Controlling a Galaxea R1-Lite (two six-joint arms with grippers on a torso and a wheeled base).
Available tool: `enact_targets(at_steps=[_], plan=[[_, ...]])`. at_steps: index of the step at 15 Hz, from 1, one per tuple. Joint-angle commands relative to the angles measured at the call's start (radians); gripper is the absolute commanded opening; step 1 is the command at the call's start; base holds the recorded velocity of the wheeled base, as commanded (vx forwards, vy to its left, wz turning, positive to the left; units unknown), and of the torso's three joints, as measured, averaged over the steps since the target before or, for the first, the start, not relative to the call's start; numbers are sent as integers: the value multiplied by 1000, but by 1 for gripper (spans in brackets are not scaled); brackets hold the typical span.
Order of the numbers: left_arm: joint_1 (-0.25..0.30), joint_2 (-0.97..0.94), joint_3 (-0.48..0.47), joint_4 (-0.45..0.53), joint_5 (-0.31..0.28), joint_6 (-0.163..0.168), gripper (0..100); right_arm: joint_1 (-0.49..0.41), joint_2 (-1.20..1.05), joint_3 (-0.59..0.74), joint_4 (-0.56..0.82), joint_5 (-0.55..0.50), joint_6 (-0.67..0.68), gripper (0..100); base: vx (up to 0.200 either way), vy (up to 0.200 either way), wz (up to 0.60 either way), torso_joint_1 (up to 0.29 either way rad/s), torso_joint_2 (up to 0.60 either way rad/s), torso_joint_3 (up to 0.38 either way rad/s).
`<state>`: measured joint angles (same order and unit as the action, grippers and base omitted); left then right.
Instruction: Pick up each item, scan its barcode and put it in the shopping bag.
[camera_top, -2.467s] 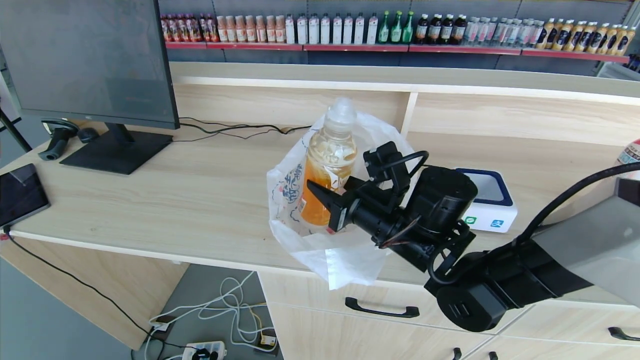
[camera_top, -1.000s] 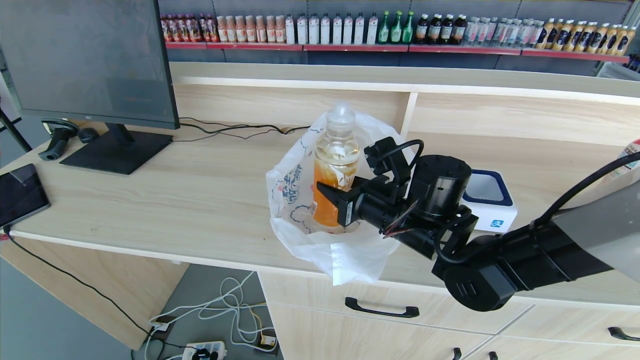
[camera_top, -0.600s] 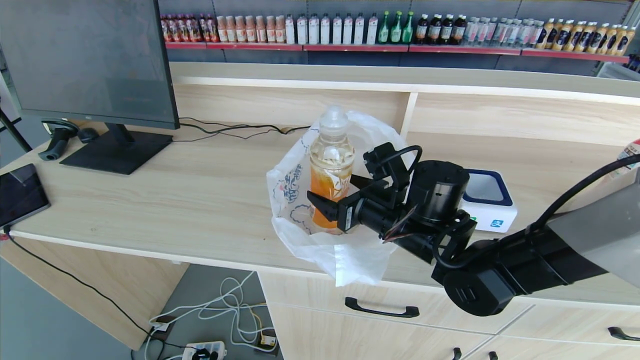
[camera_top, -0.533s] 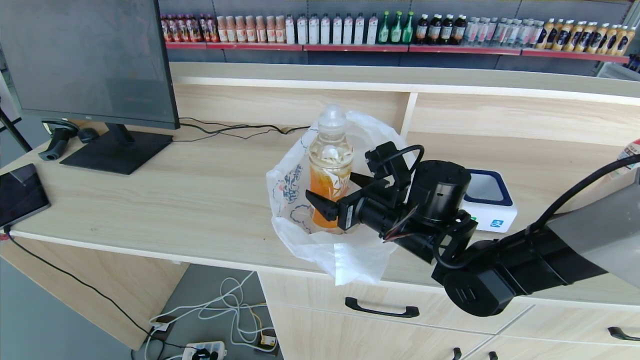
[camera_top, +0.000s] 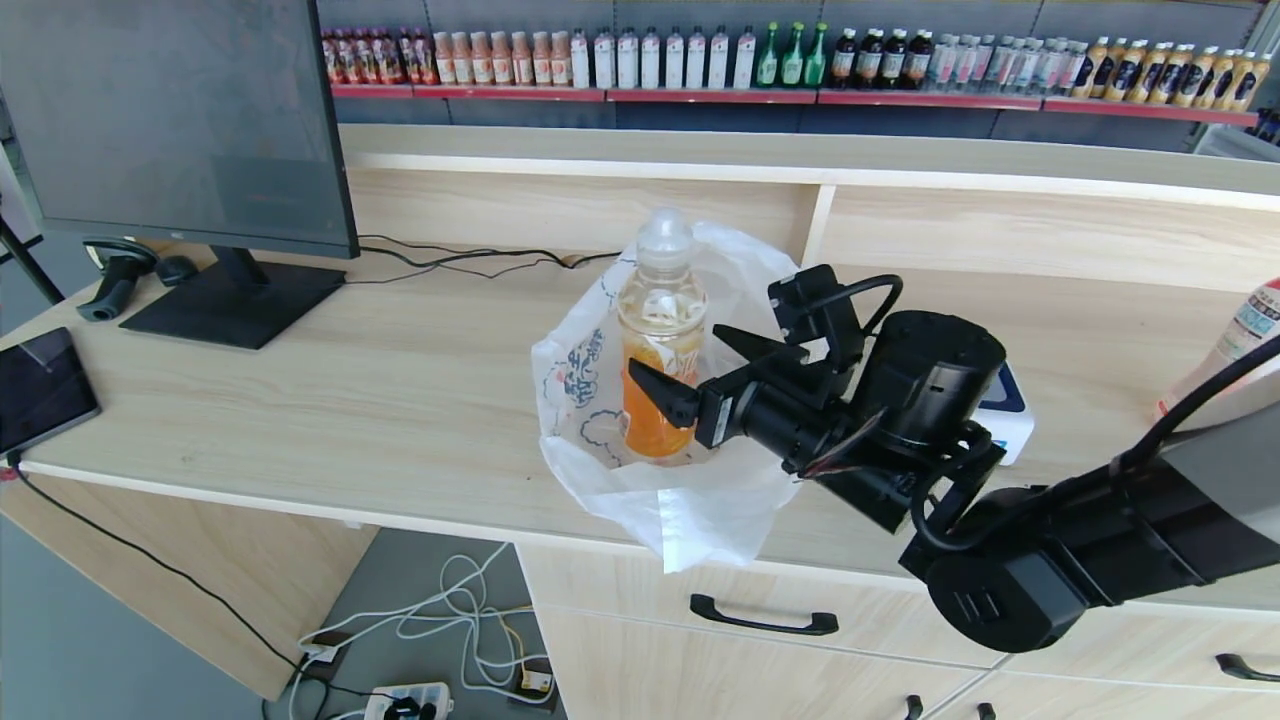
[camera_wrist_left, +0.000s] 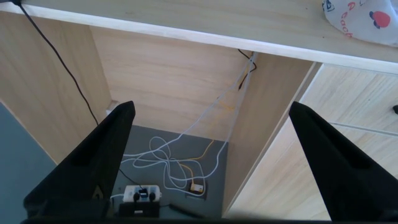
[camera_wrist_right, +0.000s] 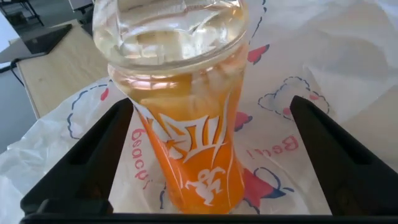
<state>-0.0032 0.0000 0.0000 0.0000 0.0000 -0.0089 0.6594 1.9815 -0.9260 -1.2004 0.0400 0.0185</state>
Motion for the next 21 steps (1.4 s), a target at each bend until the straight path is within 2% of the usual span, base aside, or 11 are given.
enact_targets(at_steps=[1, 6, 11, 14, 16, 17, 18, 21], plan=[[0, 0, 0, 0, 0, 0, 100, -4, -93, 137, -74, -26, 3, 100, 0, 0, 0, 0, 0, 0], [0, 0, 0, 0, 0, 0, 100, -72, -171, 411, -346, -40, 3, 100, 0, 0, 0, 0, 0, 0], [0, 0, 0, 0, 0, 0, 100, -70, -325, 673, -370, -97, 0, 100, 0, 0, 0, 0, 0, 0], [0, 0, 0, 0, 0, -2, 100, -101, -378, 696, -370, -112, 0, 100, 0, 0, 0, 0, 0, 0], [0, 0, 0, 0, 0, -2, 100, -175, -382, 702, -370, -118, -6, 100, 0, 0, 0, 0, 0, 0], [0, 0, 0, 0, 0, -2, 100, -265, -382, 682, -370, -111, 8, 100, 0, 0, 0, 0, 0, 0], [2, 0, 0, 0, 0, -2, 100, -308, -385, 681, -370, -101, 12, 100, 0, 0, 0, 0, 0, 0], [0, 0, 0, 0, 0, 0, 100, -330, -395, 733, -370, -60, 20, 100, 0, 0, 0, 0, 0, 0]])
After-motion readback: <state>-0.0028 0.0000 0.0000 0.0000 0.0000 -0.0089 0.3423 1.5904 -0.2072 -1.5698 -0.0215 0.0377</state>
